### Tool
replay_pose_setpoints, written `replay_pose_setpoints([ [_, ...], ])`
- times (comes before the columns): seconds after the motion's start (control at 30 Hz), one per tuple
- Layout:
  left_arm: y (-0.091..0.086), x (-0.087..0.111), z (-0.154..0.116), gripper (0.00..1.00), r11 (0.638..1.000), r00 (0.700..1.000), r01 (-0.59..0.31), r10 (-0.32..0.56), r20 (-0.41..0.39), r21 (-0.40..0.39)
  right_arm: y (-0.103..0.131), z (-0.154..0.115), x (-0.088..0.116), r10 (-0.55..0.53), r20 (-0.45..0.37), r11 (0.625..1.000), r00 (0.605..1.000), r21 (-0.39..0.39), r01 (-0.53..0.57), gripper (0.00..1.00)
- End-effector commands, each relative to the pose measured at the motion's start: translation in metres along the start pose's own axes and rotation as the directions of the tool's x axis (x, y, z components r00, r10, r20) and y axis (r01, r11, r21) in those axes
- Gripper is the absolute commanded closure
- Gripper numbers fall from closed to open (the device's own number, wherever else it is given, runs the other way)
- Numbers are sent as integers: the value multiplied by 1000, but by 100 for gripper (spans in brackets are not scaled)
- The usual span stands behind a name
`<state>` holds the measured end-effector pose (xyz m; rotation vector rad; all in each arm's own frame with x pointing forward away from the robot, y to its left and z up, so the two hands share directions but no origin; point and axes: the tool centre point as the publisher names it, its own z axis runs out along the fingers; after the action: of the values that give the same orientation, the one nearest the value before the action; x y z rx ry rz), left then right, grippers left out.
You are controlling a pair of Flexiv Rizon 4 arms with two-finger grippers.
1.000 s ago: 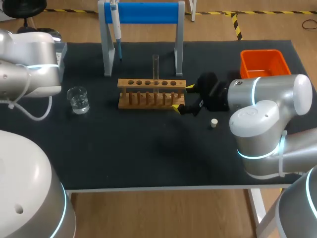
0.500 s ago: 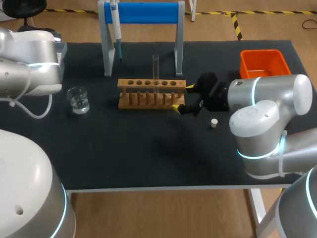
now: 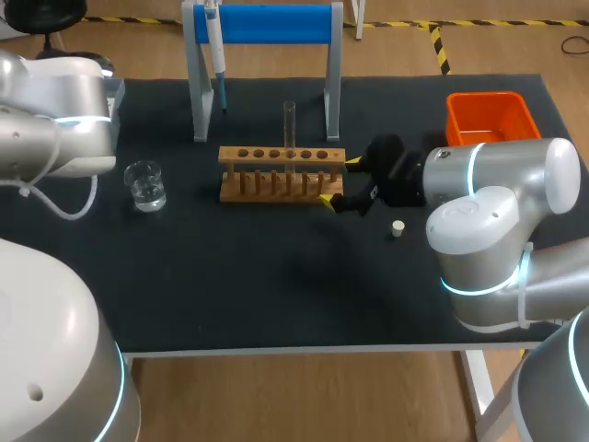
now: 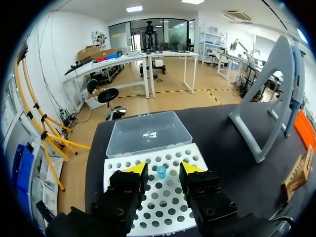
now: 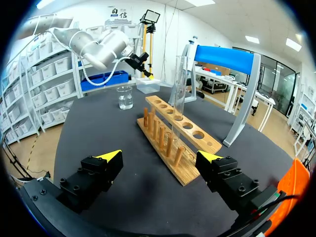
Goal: Invert the test tube, pick up the pipette, mount the tip to pipette, aspirate from beaker and dispense into the tube, eject the tip, return the pipette, and cap with the stopper.
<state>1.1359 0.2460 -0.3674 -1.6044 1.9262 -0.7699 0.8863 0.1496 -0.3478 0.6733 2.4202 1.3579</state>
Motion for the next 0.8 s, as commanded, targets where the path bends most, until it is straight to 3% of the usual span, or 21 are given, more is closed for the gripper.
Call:
replay_pose_setpoints([
  [0.03, -2, -2, 4, 60, 1000, 1000, -1, 1, -5, -8, 0, 0, 0, 1, 0, 1000, 1000, 0, -1, 0],
  [0.8, -3, -4, 4, 61, 1000, 1000, 5, -5, 1, 1, 0, 0, 0, 1, 0, 1000, 1000, 0, -1, 0],
])
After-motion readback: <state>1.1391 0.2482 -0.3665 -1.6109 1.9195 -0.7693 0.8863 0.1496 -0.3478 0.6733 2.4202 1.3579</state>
